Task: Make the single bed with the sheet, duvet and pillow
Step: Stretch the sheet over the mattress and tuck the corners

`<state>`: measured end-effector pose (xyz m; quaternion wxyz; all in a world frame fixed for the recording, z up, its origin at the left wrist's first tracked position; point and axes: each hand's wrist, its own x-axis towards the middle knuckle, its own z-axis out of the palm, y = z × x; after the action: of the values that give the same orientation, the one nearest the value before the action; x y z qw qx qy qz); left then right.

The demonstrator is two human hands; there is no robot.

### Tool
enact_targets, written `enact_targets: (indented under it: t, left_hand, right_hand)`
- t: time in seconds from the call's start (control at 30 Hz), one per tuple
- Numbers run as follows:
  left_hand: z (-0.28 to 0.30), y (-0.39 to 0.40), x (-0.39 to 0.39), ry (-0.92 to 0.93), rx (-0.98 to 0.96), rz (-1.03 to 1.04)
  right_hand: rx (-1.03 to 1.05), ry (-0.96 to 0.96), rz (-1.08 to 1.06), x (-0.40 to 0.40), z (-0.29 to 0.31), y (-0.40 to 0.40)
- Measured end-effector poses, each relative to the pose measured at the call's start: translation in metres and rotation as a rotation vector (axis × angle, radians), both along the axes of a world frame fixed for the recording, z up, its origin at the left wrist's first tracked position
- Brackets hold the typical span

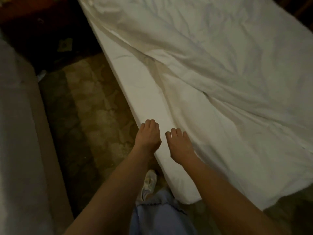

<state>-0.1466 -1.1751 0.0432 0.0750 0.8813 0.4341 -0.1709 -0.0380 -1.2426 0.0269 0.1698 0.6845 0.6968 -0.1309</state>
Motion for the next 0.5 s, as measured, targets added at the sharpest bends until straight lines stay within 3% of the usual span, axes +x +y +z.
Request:
enact_targets:
  t: [0.2, 0.4, 0.5]
  left_hand:
    - [0.014, 0.089, 0.03, -0.004, 0.033, -0.216]
    - [0.017, 0.189, 0.084, -0.03, 0.101, -0.465]
    - [0.002, 0.254, 0.121, -0.032, 0.171, -0.58]
  right_hand:
    - [0.039, -0.034, -0.206, 0.025, 0.016, 0.064]
    - [0.254, -0.108, -0.446, 0.049, -0.001, 0.144]
    - [0.257, -0.109, -0.603, 0.073, -0.017, 0.194]
